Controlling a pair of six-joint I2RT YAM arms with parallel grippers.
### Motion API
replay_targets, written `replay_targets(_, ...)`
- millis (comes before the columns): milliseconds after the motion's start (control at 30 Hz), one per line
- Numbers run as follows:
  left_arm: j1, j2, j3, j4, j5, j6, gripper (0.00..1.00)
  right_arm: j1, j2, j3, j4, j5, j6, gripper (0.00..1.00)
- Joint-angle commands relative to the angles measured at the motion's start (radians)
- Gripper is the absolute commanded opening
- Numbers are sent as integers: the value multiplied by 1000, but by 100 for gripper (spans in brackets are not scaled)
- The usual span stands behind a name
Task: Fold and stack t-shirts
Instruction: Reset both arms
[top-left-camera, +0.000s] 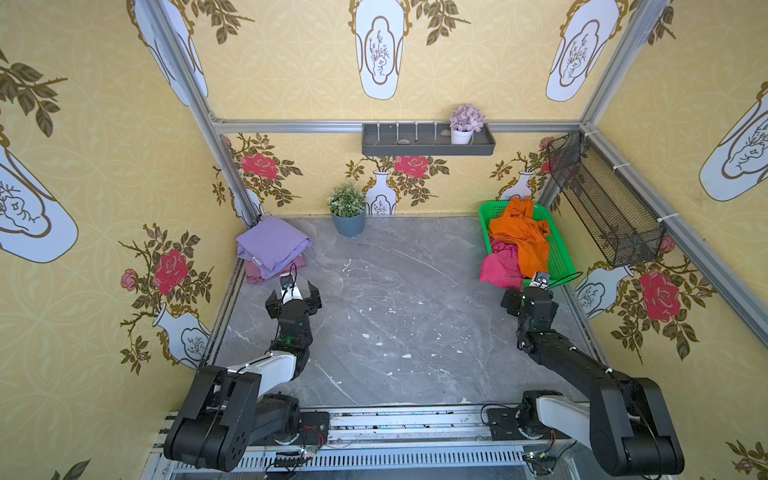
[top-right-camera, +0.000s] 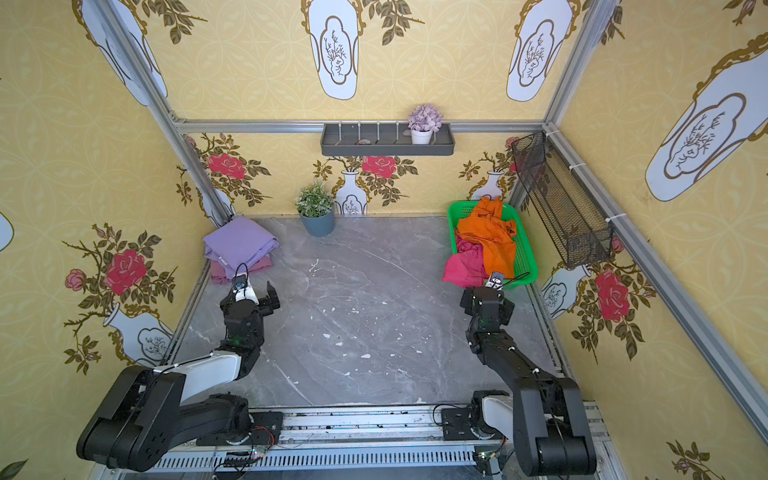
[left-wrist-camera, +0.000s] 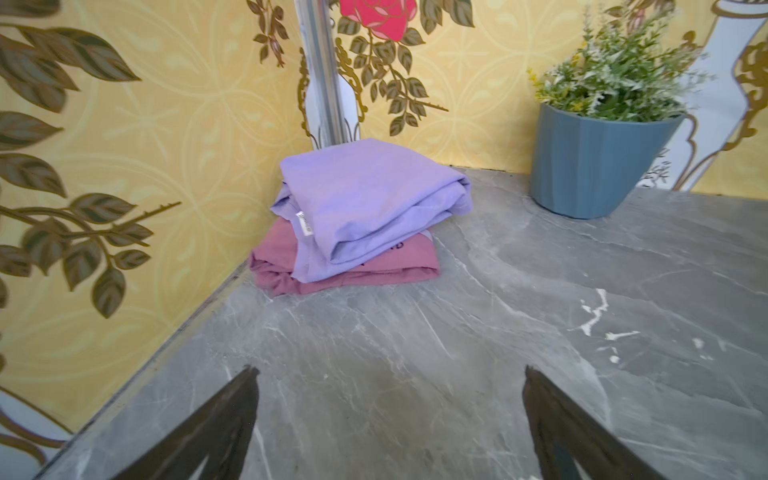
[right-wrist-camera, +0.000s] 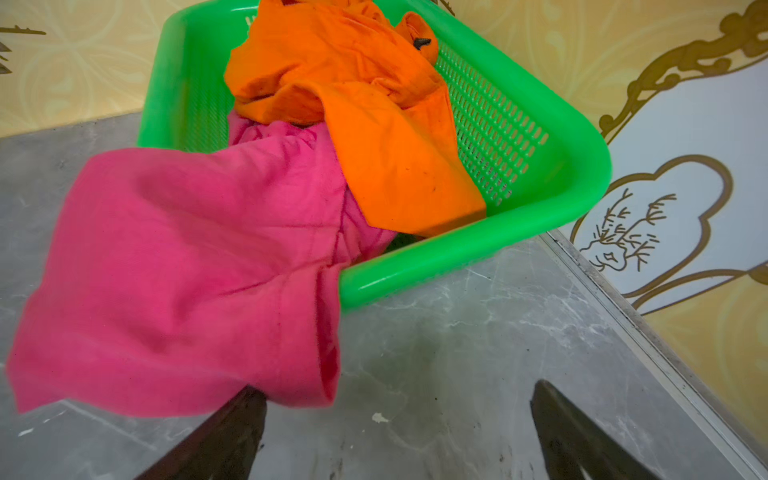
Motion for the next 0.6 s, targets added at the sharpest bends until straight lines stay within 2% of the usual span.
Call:
replay_targets(0,6,46,29,61,76,44,93,-22,86,-58,320,-29,-53,98)
replay_targets(100,10,76,35,90,121,100,86,-37,164,-39,370,-104,-80,98)
replay_targets(133,13,98,-15,228,153,121,88,-41,187,-30,372,-111,-85,98)
replay_targets(167,33,122,-36,285,139,99,94,-42,207,-18,366,-126,-95,98)
replay_targets(200,84,104,-27,236,228,68,98,-41,221,-11,367,-142,-106,98)
replay_targets(233,96,131,-35,289,230,53,99,-42,223,-4,353,-150,-100,98)
replay_targets(300,104,121,-43,279,227,43,99,-46,220,-7,355,-155,-101,98)
replay_targets(400,101,174,-110,462,270,64,99,-64,199,-40,395,-245,-116,98)
replay_targets(467,101,153,-109,420,236,48,99,-87,180,-129,521,-300,-108,98)
replay_targets(500,101,169,-116,462,213,42,99,-125,229,-213,724,-348,-111,98)
replay_targets(533,101,162,-108,427,197,34,99,-127,271,-250,867,-340,-113,98)
replay_targets(567,102,160,-96,405,195,30,99,-117,221,-214,720,-316,-104,98)
